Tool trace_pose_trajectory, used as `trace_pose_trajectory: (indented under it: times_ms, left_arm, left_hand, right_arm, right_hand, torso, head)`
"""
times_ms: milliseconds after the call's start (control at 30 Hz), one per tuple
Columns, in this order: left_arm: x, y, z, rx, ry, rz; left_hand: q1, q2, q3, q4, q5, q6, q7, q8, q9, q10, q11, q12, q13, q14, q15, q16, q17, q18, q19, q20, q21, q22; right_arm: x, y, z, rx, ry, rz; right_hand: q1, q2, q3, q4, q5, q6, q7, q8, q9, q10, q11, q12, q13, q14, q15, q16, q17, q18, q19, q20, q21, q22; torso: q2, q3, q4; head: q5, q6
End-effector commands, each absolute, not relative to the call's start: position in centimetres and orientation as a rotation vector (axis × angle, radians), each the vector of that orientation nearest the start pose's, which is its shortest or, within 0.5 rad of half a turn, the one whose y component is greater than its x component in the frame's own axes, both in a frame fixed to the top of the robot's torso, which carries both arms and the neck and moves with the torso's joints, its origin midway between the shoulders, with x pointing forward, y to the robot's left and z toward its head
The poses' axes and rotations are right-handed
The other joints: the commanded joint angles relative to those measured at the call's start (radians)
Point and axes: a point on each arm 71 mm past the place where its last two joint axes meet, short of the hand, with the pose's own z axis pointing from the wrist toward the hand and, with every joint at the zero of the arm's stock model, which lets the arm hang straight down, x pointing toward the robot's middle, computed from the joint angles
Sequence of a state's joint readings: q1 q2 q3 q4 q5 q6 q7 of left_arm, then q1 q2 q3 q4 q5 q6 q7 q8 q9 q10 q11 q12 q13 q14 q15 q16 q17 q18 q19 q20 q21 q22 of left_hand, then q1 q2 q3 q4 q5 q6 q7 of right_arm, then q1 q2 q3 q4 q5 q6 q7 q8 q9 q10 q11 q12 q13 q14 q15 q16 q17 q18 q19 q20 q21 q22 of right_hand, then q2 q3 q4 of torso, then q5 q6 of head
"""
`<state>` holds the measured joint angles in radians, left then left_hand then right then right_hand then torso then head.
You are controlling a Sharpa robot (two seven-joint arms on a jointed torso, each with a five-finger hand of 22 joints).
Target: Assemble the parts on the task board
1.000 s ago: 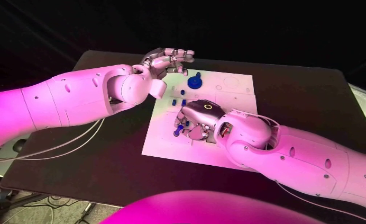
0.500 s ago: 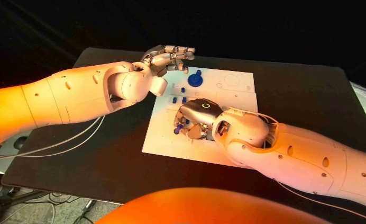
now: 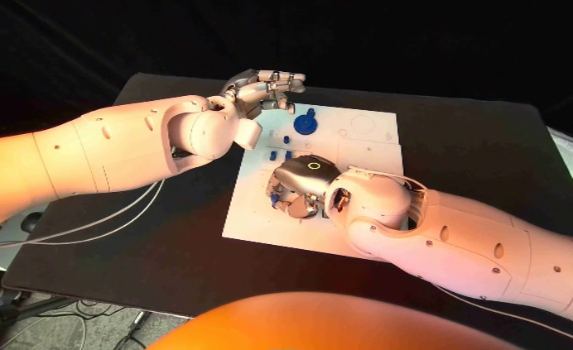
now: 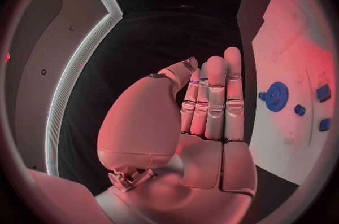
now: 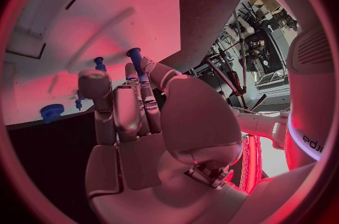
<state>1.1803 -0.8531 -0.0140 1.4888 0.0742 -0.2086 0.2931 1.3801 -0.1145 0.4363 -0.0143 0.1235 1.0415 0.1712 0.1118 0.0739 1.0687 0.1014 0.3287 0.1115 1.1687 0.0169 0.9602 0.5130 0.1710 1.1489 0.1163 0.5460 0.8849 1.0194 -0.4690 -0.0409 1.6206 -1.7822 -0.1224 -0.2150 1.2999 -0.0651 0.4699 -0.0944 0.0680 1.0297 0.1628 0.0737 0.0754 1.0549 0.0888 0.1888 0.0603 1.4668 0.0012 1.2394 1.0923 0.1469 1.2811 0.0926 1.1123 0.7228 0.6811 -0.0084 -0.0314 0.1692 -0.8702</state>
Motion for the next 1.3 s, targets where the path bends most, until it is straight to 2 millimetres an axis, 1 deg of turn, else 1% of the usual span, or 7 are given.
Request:
trace_pose_trajectory:
  times_ms: [33, 133, 367, 767, 1033, 1200, 1300]
  left_arm:
    - [49.4, 21.8, -18.7, -1.246, 1.503, -1.599]
    - [49.4, 21.8, -18.8, -1.247, 1.504, -1.599]
    - [49.4, 21.8, -18.8, -1.247, 1.505, -1.599]
    - [49.3, 22.4, -18.8, -1.25, 1.503, -1.591]
    - [49.1, 22.7, -18.9, -1.253, 1.503, -1.585]
    - [49.1, 22.7, -18.9, -1.252, 1.506, -1.589]
    - [49.0, 22.6, -18.9, -1.251, 1.507, -1.591]
  left_hand:
    - [0.003, 0.007, -0.001, -0.007, 0.002, -0.007, 0.003, 0.004, -0.001, -0.01, 0.0, 0.007, 0.002, -0.009, 0.001, -0.003, -0.002, 0.011, 0.008, 0.001, -0.007, -0.002]
    - [0.003, 0.007, -0.001, -0.007, 0.002, -0.007, 0.003, 0.004, -0.001, -0.01, 0.0, 0.007, 0.002, -0.009, 0.001, -0.003, -0.002, 0.011, 0.008, 0.001, -0.007, -0.002]
    - [0.001, 0.006, -0.002, -0.006, 0.002, -0.008, 0.003, 0.004, -0.002, -0.011, 0.0, 0.008, 0.001, -0.009, 0.001, -0.003, -0.002, 0.011, 0.008, 0.001, -0.007, -0.002]
    - [0.001, 0.006, -0.002, -0.006, 0.002, -0.008, 0.003, 0.004, -0.002, -0.012, 0.0, 0.009, 0.001, -0.009, 0.001, -0.003, -0.003, 0.011, 0.008, 0.001, -0.008, -0.002]
    - [0.002, 0.007, -0.002, -0.007, 0.002, -0.009, 0.003, 0.005, -0.002, -0.012, 0.0, 0.01, 0.001, -0.009, 0.001, -0.003, -0.003, 0.011, 0.008, 0.001, -0.008, -0.002]
    - [0.004, 0.009, 0.0, -0.009, 0.003, -0.008, 0.002, 0.005, -0.002, -0.013, -0.001, 0.011, 0.001, -0.01, 0.001, -0.003, -0.004, 0.011, 0.008, 0.001, -0.008, -0.002]
    - [0.004, 0.009, 0.0, -0.009, 0.003, -0.008, 0.002, 0.005, -0.002, -0.013, -0.001, 0.011, 0.001, -0.01, 0.001, -0.003, -0.004, 0.011, 0.008, 0.001, -0.008, -0.002]
  right_arm:
    - [38.1, 0.7, -24.0, -0.615, 1.714, 0.89]
    - [38.2, 0.4, -23.7, -0.58, 1.682, 0.903]
    - [38.0, -0.5, -23.0, -0.512, 1.606, 0.959]
    - [38.3, -9.0, -19.7, -0.291, 1.6, 0.914]
    - [38.5, -16.5, -20.3, -0.065, 1.769, 0.704]
    - [38.3, -18.9, -21.0, 0.008, 1.821, 0.59]
    - [38.2, -19.8, -21.4, 0.041, 1.849, 0.529]
  right_hand:
    - [-0.028, -0.041, -0.041, 0.003, 0.01, -0.085, 0.007, -0.011, -0.01, -0.067, 0.019, -0.011, 0.005, 0.014, 0.012, -0.022, -0.029, 0.011, -0.034, 0.013, -0.049, -0.077]
    - [-0.03, -0.061, -0.093, 0.003, 0.017, -0.161, 0.006, -0.008, -0.01, -0.158, 0.027, -0.018, 0.008, -0.01, 0.018, -0.063, -0.084, 0.028, -0.074, 0.021, -0.118, -0.182]
    - [-0.002, -0.047, -0.179, 0.005, 0.048, -0.177, 0.01, 0.016, -0.001, -0.207, 0.026, 0.059, 0.027, -0.01, 0.018, -0.062, -0.097, 0.029, -0.058, 0.023, -0.134, -0.195]
    - [0.009, -0.004, -0.203, 0.017, 0.097, -0.065, 0.006, 0.071, 0.012, -0.035, 0.005, 0.184, 0.042, 0.029, 0.002, 0.01, -0.011, 0.0, 0.036, 0.016, -0.022, -0.022]
    - [-0.08, -0.027, -0.263, 0.099, 0.138, 0.014, -0.05, 0.103, 0.021, 0.202, -0.064, 0.385, 0.181, 0.056, -0.052, 0.116, 0.122, -0.038, 0.121, -0.034, 0.134, 0.217]
    - [-0.112, -0.034, -0.316, 0.16, 0.162, 0.02, -0.06, 0.115, 0.035, 0.214, -0.072, 0.64, 0.485, 0.06, -0.058, 0.152, 0.168, -0.049, 0.136, -0.046, 0.178, 0.287]
    - [-0.132, -0.042, -0.365, 0.207, 0.25, 0.014, -0.064, 0.124, 0.046, 0.231, -0.073, 0.817, 0.712, 0.059, -0.058, 0.161, 0.179, -0.051, 0.132, -0.046, 0.186, 0.297]
  torso:
    - [0.0, 0.0011, -0.0012]
    - [0.0, 0.0015, -0.0018]
    - [0.0, 0.0029, -0.0011]
    - [-0.008, 0.0032, -0.021]
    - [-0.012, 0.0062, -0.0434]
    - [-0.013, 0.0058, -0.0464]
    - [-0.014, 0.0056, -0.0485]
  head:
    - [-0.001, 0.001]
    - [-0.002, 0.002]
    - [-0.006, 0.005]
    - [-0.041, 0.028]
    - [-0.073, 0.045]
    - [-0.091, 0.053]
    - [-0.094, 0.054]
